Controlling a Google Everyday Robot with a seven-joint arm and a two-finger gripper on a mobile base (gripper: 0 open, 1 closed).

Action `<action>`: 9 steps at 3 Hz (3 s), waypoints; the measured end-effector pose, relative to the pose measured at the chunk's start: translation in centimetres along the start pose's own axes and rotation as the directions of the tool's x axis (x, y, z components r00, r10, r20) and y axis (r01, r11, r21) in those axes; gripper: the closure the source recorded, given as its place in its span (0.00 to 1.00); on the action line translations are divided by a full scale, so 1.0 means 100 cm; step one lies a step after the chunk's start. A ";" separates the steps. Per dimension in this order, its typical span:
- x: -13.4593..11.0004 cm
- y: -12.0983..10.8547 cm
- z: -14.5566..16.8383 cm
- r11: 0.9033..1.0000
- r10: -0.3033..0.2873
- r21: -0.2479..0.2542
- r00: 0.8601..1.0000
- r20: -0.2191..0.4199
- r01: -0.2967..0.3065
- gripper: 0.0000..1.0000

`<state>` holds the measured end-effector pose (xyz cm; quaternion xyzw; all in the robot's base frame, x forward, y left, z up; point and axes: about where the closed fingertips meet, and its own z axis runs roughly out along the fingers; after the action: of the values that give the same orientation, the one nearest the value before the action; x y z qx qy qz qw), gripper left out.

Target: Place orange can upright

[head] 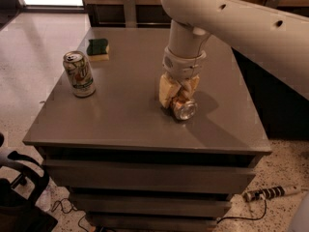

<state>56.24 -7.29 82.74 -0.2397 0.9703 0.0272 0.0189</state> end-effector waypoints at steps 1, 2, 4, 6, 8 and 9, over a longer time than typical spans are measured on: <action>0.001 -0.003 -0.009 1.000 -0.008 0.009 0.999 0.033 0.008 1.00; 0.009 -0.011 -0.029 0.999 -0.012 0.033 0.996 0.092 0.009 1.00; 0.018 -0.028 -0.057 0.995 -0.092 -0.022 0.957 0.277 0.101 1.00; 0.006 -0.043 -0.078 0.959 -0.191 -0.102 0.867 0.461 0.266 1.00; 0.008 -0.051 -0.084 0.922 -0.208 -0.131 0.751 0.627 0.365 1.00; 0.014 -0.048 -0.081 0.914 -0.200 -0.108 0.666 0.719 0.391 1.00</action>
Offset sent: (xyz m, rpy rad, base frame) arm -0.0092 -0.0350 0.0554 0.0209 -0.1779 0.0011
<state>57.07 -12.68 90.60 -0.3673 0.8271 0.2349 0.3546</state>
